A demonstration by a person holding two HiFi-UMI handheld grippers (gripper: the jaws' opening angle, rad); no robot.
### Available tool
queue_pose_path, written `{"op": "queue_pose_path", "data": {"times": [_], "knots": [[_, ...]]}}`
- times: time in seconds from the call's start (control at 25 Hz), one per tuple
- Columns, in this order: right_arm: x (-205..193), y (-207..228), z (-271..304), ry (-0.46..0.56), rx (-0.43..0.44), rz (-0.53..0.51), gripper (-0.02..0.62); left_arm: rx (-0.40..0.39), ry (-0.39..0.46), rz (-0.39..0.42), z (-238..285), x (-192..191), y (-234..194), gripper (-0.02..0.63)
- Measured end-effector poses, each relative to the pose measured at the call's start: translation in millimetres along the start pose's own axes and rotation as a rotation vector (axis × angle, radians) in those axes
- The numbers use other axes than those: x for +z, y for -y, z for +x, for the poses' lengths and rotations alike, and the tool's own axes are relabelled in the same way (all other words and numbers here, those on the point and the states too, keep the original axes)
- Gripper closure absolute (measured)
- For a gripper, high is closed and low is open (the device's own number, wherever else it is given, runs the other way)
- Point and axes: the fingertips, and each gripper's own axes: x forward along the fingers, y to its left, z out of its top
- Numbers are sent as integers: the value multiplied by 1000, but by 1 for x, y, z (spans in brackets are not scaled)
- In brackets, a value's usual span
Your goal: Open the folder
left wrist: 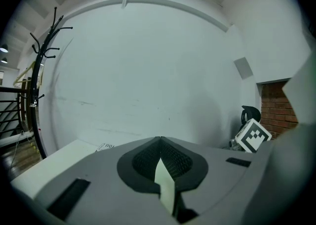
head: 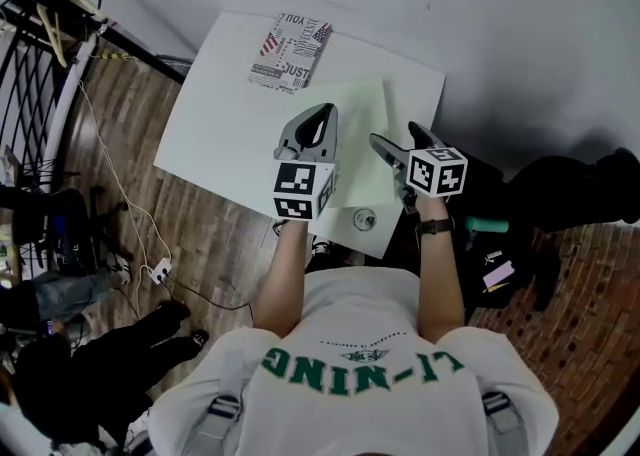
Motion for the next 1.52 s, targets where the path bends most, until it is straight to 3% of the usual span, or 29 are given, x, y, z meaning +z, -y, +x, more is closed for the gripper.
{"op": "queue_pose_path", "data": {"times": [0.36,0.52,0.64,0.76,1.0,1.52], "knots": [[-37,23,40,-110,102,280,127,24,-44,-16,22,-14,-16,592],[-45,30,49,-129,118,352,208,30,-55,-20,25,-17,-22,592],[-47,32,50,-135,125,375,280,40,-57,-29,24,-19,-27,592],[-45,35,50,-118,118,398,391,43,-52,-42,23,-18,-32,592],[-47,39,48,-104,65,413,504,38,-45,-42,20,-17,-38,592],[-27,10,30,-35,54,396,541,-2,-14,-64,-12,-11,-38,592]]}}
